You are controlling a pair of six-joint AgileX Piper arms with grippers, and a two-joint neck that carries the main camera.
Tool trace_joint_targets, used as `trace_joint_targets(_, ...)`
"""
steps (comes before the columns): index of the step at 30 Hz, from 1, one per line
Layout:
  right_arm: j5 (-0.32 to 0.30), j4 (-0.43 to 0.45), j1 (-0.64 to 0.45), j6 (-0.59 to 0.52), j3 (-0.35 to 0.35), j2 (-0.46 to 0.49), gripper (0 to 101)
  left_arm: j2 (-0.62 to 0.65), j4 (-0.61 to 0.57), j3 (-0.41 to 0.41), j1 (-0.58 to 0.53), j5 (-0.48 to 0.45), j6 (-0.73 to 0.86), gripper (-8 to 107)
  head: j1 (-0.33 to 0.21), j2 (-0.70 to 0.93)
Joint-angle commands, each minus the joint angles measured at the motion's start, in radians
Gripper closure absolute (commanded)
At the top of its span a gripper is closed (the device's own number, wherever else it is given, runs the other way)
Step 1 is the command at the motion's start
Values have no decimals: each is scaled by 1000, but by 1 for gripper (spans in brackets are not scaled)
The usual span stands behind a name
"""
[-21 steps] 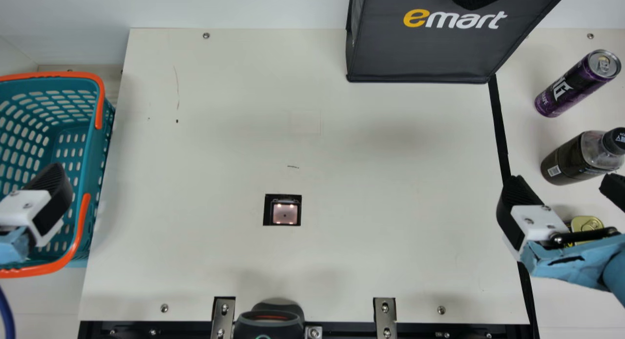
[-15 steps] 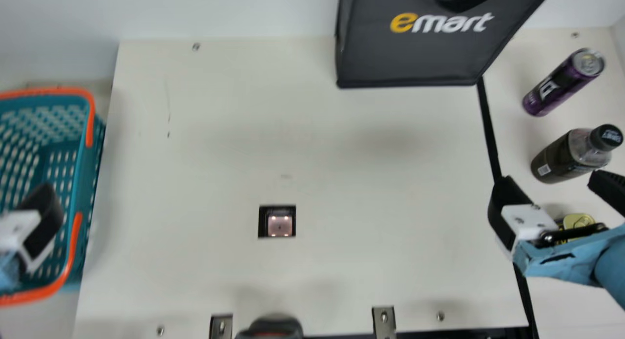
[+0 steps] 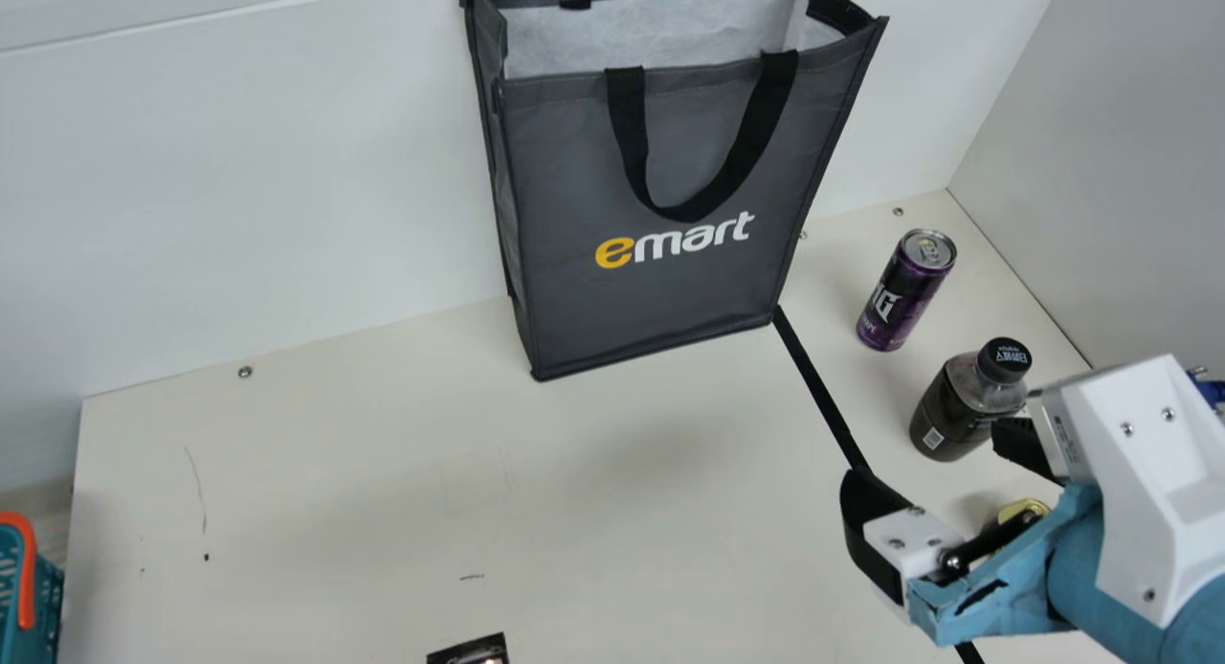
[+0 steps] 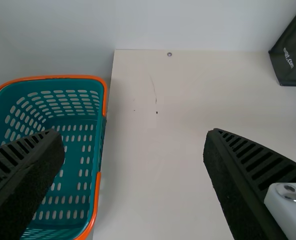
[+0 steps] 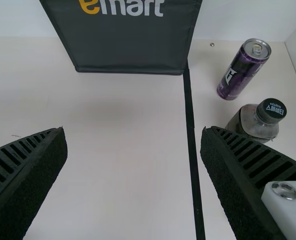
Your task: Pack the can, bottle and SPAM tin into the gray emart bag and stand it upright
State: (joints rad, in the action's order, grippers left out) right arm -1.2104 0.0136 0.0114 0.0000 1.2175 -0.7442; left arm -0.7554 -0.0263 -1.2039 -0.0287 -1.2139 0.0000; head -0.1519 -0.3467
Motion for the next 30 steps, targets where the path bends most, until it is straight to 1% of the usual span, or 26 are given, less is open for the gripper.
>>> trace_joint_targets(1,0,0,0,0,0,0,6,0,0,0,0,0,0,9,-23,-2)
trace_joint_targets(30,0,0,0,0,0,0,6,0,0,0,0,0,0,9,-23,-2)
